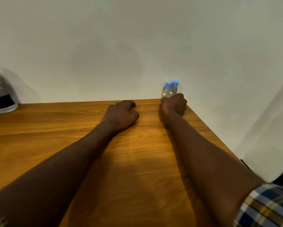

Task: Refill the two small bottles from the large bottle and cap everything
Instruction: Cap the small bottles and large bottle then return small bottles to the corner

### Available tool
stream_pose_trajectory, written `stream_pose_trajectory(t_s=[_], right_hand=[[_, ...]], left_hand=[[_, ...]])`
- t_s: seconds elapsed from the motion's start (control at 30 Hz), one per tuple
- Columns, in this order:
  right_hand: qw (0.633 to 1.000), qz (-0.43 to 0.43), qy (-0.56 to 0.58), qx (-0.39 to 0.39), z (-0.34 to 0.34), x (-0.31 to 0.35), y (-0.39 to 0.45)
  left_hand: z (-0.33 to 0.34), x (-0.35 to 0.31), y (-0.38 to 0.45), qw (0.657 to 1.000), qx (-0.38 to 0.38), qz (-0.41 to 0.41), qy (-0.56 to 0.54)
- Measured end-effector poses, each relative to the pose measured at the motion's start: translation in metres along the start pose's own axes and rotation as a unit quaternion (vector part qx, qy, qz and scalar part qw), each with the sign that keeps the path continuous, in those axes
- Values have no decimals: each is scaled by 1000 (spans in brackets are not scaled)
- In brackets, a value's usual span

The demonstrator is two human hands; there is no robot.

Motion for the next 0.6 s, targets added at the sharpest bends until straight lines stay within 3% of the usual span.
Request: stream_pose_trajectory(t_s=[0.6], right_hand=[[999, 3, -42, -14, 2, 4, 4]], left_hand=[[-1, 0, -1, 1000, 3, -6, -3]])
Point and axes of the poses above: each hand's wrist, its own y-axis towards the middle knuckle, its own z-axis out of the palm, x = y × z, the point moved 10 cm from there along y, towards the middle knuckle, and after that the axes turned 1 degree about z, right-handed, at the moved point
